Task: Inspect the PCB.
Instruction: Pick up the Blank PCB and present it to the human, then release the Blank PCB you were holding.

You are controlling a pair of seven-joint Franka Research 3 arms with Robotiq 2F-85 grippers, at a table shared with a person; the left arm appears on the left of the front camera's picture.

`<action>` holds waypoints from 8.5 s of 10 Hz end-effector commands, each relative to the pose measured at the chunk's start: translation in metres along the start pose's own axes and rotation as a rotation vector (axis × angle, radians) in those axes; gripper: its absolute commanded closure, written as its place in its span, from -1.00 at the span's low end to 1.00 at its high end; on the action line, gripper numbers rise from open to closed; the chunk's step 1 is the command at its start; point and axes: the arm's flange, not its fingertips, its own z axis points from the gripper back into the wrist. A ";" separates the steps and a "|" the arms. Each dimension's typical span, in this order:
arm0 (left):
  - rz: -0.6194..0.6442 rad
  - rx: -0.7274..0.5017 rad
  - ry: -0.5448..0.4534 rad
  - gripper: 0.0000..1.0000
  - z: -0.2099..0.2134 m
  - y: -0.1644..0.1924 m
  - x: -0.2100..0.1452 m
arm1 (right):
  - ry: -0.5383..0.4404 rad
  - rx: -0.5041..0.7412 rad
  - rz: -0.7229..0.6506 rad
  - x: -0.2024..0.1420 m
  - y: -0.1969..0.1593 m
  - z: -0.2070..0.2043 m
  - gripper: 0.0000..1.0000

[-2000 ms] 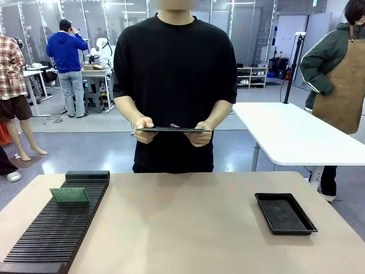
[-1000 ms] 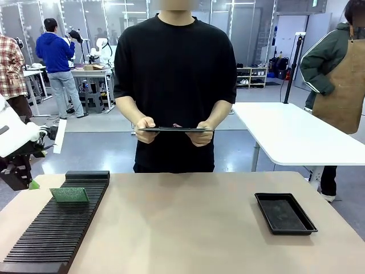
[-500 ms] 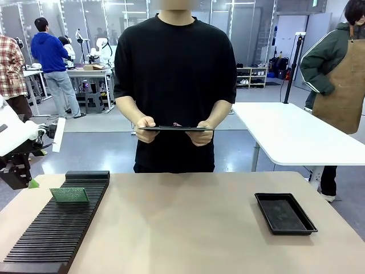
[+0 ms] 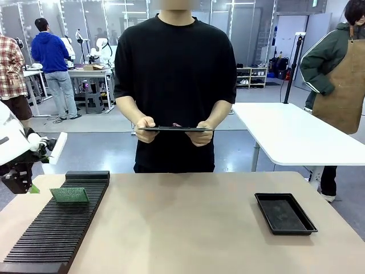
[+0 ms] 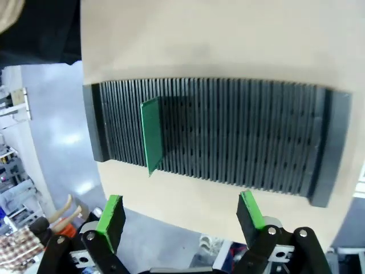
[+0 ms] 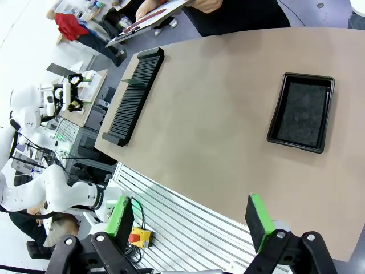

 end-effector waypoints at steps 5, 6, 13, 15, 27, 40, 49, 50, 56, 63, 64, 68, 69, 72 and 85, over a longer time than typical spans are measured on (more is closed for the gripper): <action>-0.024 -0.065 0.002 -1.00 -0.097 0.054 -0.042 | -0.004 0.012 0.018 0.000 0.000 0.001 -1.00; -0.026 -0.084 -0.025 -1.00 -0.112 0.059 -0.051 | -0.004 0.012 0.018 0.000 0.000 0.001 -1.00; 0.013 -0.196 -0.042 -1.00 -0.189 0.082 -0.062 | -0.004 0.012 0.018 0.000 0.000 0.001 -1.00; 0.024 -0.238 -0.027 -1.00 -0.202 0.084 -0.062 | -0.004 0.012 0.018 0.000 0.000 0.001 -1.00; 0.032 -0.278 -0.022 1.00 -0.198 0.084 -0.056 | -0.004 0.012 0.018 0.000 0.000 0.001 -1.00; 0.811 -0.698 -1.013 0.96 -0.127 0.099 -0.032 | -0.004 0.012 0.018 0.000 0.000 0.001 -1.00; 1.246 -1.215 -0.972 0.96 -0.233 0.081 0.003 | -0.004 0.012 0.018 0.000 0.000 0.001 -1.00; 1.198 -1.164 -0.919 0.96 -0.228 0.081 0.003 | -0.004 0.012 0.018 0.000 0.000 0.001 -1.00; 1.246 -1.198 -0.964 0.96 -0.238 0.071 0.008 | -0.004 0.012 0.018 0.000 0.000 0.001 -1.00; 1.246 -1.198 -0.964 0.96 -0.238 0.071 0.008 | -0.004 0.012 0.018 0.000 0.000 0.001 -1.00; 1.246 -1.198 -0.964 0.96 -0.238 0.071 0.008 | -0.004 0.012 0.018 0.000 0.000 0.001 -1.00; 1.246 -1.198 -0.964 0.96 -0.238 0.071 0.008 | -0.004 0.012 0.018 0.000 0.000 0.001 -1.00; 1.246 -1.198 -0.964 0.96 -0.238 0.071 0.008 | -0.004 0.012 0.018 0.000 0.000 0.001 -1.00; 1.246 -1.198 -0.964 0.96 -0.238 0.071 0.008 | -0.004 0.012 0.018 0.000 0.000 0.001 -1.00; 1.241 -1.195 -0.952 0.95 -0.238 0.071 0.006 | -0.004 0.012 0.018 0.000 0.000 0.001 -1.00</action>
